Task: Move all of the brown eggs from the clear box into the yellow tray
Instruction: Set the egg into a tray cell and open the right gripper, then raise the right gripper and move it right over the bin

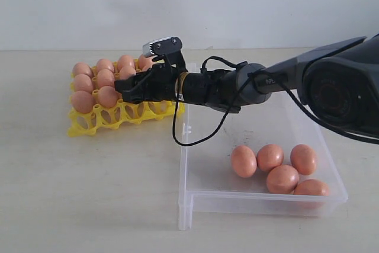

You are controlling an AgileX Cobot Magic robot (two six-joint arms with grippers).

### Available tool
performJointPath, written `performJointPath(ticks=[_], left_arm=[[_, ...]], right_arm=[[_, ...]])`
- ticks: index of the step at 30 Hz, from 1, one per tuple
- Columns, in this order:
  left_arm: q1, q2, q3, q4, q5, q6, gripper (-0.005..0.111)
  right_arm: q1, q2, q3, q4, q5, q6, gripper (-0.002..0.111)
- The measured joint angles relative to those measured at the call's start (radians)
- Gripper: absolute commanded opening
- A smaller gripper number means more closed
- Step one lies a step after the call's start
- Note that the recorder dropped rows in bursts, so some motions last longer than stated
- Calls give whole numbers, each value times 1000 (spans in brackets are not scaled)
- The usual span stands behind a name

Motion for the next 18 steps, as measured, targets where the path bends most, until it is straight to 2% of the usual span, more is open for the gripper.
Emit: performJointPath(ticks=[7,8,10,12,15,18], left_arm=[[0,0,0,0,0,0,4],[0,0,0,0,0,0,4],[0,0,0,0,0,0,4],[0,0,0,0,0,0,4],[0,0,0,0,0,0,4],[0,0,0,0,0,0,4]], right_arm=[[0,-102,0,-85,78,82,56],[0,-125,0,-113,97,113,51],[0,-184,0,-216,146,206,33],[0,-241,0,-359,189,327,3],[0,-326,0,-679,223,593,1],[-14,-392,20,-815,204,739,-1]])
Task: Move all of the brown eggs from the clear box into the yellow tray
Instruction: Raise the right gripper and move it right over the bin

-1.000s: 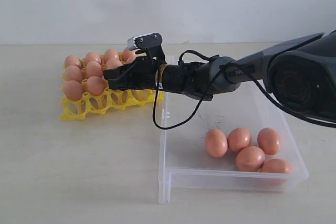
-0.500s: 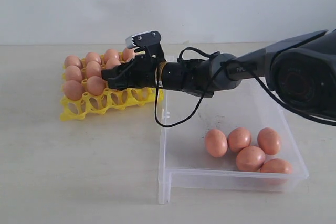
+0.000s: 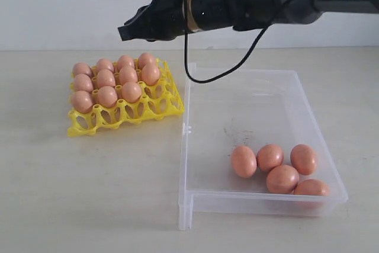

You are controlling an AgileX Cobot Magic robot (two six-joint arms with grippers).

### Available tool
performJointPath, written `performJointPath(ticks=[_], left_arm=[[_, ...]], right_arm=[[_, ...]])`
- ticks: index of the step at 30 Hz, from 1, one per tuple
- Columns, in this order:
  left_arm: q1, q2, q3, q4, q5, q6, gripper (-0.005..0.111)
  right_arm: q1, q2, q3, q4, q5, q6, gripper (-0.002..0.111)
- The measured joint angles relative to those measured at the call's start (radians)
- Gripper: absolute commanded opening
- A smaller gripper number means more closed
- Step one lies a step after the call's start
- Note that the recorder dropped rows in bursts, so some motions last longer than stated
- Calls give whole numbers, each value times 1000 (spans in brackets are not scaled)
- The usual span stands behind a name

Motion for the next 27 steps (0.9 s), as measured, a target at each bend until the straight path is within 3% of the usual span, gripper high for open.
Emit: performJointPath(ticks=[8,18,24,27], left_arm=[[0,0,0,0,0,0,4],[0,0,0,0,0,0,4],[0,0,0,0,0,0,4],[0,0,0,0,0,0,4]], right_arm=[[-109,-170,176,-47,42,67,0],[-146,-392,540,-36,586,-139,0],[-139,-437,663,355,571,-460,0],[-89,-437,682,597,712,-747,0]])
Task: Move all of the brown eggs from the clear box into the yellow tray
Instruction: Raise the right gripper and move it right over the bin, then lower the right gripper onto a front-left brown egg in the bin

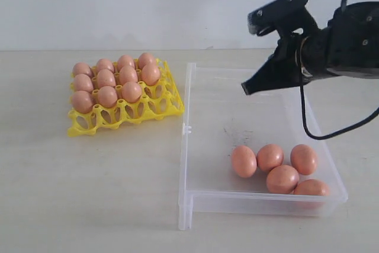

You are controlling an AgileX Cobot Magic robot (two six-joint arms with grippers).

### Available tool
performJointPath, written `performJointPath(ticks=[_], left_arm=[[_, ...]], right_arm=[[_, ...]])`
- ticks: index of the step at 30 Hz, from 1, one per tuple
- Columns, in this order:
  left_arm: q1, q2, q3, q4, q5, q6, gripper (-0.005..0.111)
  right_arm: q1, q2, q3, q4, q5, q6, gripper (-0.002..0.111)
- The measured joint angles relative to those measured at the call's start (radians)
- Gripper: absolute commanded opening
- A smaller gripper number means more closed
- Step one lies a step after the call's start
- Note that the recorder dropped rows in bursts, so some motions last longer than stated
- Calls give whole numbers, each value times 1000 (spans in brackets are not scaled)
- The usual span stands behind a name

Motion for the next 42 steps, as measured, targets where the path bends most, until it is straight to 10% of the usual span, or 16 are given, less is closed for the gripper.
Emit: performJointPath(ticks=[10,15,21,33,35,38,42], left_arm=[[0,0,0,0,0,0,4],[0,0,0,0,0,0,4],[0,0,0,0,0,0,4],[0,0,0,0,0,0,4],[0,0,0,0,0,0,4],[0,0,0,0,0,0,4],[0,0,0,0,0,0,4]], right_arm=[[44,-1,-136,1017,511,-917,0],[45,21,-162,1328,608,-1072,3],[45,64,-164,1368,568,-1091,60],[45,260,-165,1352,415,-1081,59],[45,275,-165,1352,414,-1081,49],[45,287,-166,1341,409,-1084,1],[45,287,-166,1333,392,-1140,0]])
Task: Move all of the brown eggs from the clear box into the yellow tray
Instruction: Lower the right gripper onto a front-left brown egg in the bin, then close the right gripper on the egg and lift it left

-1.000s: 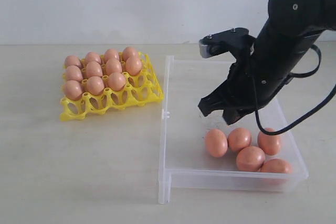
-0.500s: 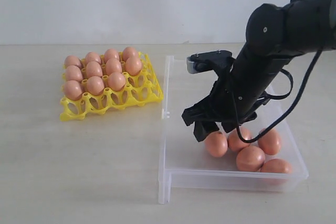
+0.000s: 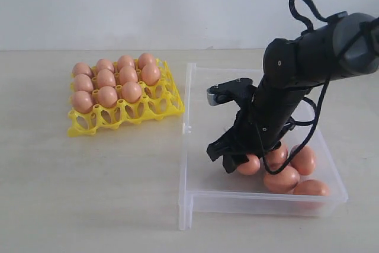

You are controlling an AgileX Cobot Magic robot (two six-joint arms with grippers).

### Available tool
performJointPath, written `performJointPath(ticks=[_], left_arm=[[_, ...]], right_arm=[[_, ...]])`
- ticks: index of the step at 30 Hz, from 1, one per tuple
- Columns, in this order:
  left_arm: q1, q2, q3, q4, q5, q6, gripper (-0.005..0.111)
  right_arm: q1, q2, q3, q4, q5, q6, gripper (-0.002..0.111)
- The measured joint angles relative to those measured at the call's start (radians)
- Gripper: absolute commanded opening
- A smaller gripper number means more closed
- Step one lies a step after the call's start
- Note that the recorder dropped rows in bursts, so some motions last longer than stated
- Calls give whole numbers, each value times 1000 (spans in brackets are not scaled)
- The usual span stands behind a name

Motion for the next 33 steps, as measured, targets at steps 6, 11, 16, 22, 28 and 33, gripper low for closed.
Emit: performJointPath(ticks=[6,11,16,22,28,33], left_arm=[[0,0,0,0,0,0,4],[0,0,0,0,0,0,4],[0,0,0,0,0,0,4],[0,0,0,0,0,0,4],[0,0,0,0,0,0,4],[0,0,0,0,0,0,4]], right_arm=[[0,-46,6,20,-191,-11,0],[0,-163,76,83,-468,-19,0],[0,-220,156,107,-738,27,0],[0,-206,170,-7,-927,180,0],[0,-142,170,-470,-1321,558,0],[1,-25,145,-601,-1587,702,0]])
